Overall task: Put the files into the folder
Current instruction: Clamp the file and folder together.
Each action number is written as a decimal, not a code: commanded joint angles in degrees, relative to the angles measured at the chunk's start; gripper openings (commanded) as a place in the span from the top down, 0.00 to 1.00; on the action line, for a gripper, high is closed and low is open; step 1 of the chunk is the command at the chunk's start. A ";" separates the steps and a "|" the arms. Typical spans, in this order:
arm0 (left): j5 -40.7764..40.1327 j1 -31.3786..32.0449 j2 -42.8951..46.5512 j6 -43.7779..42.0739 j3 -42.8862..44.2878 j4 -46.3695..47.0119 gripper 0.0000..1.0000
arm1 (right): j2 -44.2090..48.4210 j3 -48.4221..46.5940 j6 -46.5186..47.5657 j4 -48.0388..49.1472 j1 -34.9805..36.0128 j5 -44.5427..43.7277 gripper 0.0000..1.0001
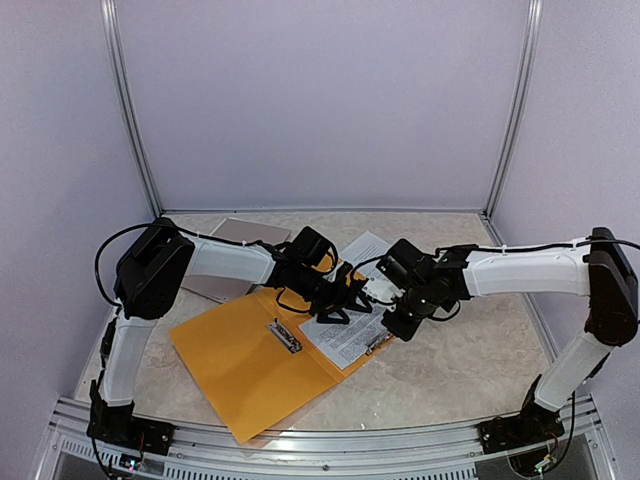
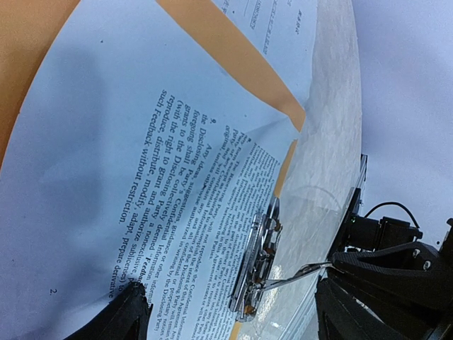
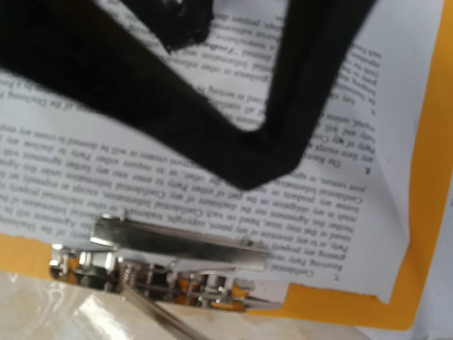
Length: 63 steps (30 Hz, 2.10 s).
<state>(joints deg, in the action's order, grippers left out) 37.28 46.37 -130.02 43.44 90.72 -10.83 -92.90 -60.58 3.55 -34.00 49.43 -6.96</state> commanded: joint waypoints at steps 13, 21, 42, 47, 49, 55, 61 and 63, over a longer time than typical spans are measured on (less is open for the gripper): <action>-1.86 0.30 -0.39 -0.81 -0.76 -5.75 0.23 | -1.18 2.54 -1.04 0.32 -1.99 0.86 1.00; -1.70 0.34 -0.24 -1.08 -0.59 -5.80 0.22 | -2.62 3.89 -1.27 1.87 -3.62 2.61 1.00; -1.34 0.55 3.87 -1.96 -4.24 0.86 0.18 | -9.14 5.39 -5.23 4.60 -8.22 8.66 1.00; -1.33 0.78 4.63 -2.84 -4.46 1.92 0.18 | -10.31 5.58 -5.46 5.10 -8.29 9.05 1.00; -1.38 0.83 5.02 -2.92 -4.67 2.44 0.18 | -10.55 5.61 -5.50 5.16 -8.44 9.14 1.00; -1.67 1.00 6.20 -3.06 -5.92 4.23 0.19 | -11.57 5.86 -5.49 5.16 -8.60 9.44 1.00; -1.94 1.09 7.06 -3.36 -6.25 4.84 0.19 | -12.42 6.19 -5.81 4.67 -8.74 9.51 1.00; -2.10 1.04 7.14 -3.32 -6.35 4.94 0.19 | -12.47 6.16 -5.91 4.33 -8.70 9.61 1.00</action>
<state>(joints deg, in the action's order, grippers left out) 35.99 47.09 -125.10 41.39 85.17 -7.16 -100.29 -57.95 -1.37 -25.06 40.84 3.03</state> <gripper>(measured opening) 0.813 0.005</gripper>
